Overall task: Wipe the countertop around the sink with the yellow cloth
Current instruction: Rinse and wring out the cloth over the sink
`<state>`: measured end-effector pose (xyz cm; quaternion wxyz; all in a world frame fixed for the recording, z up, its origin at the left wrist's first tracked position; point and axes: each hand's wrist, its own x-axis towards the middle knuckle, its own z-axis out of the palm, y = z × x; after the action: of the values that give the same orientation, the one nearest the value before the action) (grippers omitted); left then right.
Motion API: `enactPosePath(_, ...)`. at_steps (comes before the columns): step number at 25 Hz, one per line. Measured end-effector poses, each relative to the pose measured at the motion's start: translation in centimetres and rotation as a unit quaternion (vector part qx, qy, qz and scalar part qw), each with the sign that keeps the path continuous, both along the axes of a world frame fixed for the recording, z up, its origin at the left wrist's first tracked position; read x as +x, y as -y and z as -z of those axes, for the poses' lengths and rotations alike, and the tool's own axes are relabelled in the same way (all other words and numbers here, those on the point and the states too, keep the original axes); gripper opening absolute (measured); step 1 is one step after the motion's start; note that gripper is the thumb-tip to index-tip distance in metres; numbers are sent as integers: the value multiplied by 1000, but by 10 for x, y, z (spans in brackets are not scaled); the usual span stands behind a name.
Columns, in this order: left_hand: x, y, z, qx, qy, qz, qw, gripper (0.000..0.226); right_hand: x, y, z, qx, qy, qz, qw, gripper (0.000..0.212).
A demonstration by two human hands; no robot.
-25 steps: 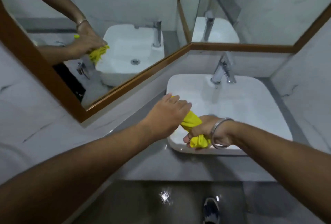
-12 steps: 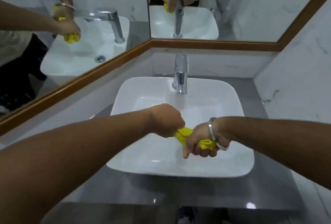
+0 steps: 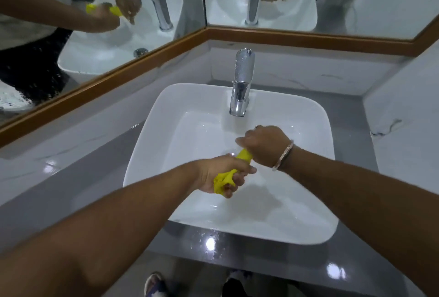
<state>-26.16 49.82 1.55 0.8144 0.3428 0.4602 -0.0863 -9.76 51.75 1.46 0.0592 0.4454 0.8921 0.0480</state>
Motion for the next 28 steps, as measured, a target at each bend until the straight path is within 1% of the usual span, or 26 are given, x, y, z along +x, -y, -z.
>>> enactPosePath(1,1,3,3,-39,20,-22,999,35,2,-3,3,29,-4,-18,999,15)
enactPosePath(2,1,5,5,-68,36,-37,996,36,4,-5,9,39,-19,-30,999,19)
enactPosePath(4,-2,8,10,-95,51,-47,993,33,-1,-4,16,-7,-53,-41,998,26)
enactPosePath(6,-6,8,13,-96,49,-43,993,35,-8,-3,17,-47,-66,-29,996,18)
enactPosePath(8,-9,6,15,-91,43,-48,994,38,-13,-8,12,-100,-30,8,994,9)
enactPosePath(11,-10,4,17,-63,25,-54,996,36,-16,-15,6,-145,20,38,988,13)
enactPosePath(15,-10,1,21,-27,-13,-43,999,35,-20,-14,3,-185,61,53,979,9)
enactPosePath(16,-9,1,18,-3,-27,-35,999,33,-19,-13,2,-187,65,53,979,9)
enactPosePath(17,-7,2,15,44,-42,-19,998,30,-17,-12,0,-190,67,50,978,9)
enactPosePath(18,-6,3,11,127,-61,16,990,28,-15,-10,-3,-202,63,49,976,9)
enactPosePath(19,-6,4,7,244,-90,77,962,25,-11,-5,-6,-225,49,51,972,12)
enactPosePath(20,-8,5,2,368,-125,163,907,20,-7,0,-10,-253,26,56,965,24)
enactPosePath(21,-10,6,-3,478,-163,246,828,18,-2,7,-15,-284,2,68,956,41)
enactPosePath(22,-15,7,-9,560,-204,297,746,31,3,14,-21,-308,-22,79,948,56)
enactPosePath(23,-21,7,-13,613,-229,318,686,47,8,21,-27,-320,-48,91,942,64)
enactPosePath(24,-27,5,-18,642,-234,315,658,59,12,25,-33,-325,-83,103,936,67)
enactPosePath(25,-33,2,-23,658,-227,305,650,66,16,28,-39,-329,-129,118,928,65)
enactPosePath(27,-45,-5,-34,661,-209,299,656,75,20,27,-46,-327,-240,145,902,54)
enactPosePath(28,-50,-5,-41,660,-204,304,656,77,20,27,-49,-314,-278,156,894,47)
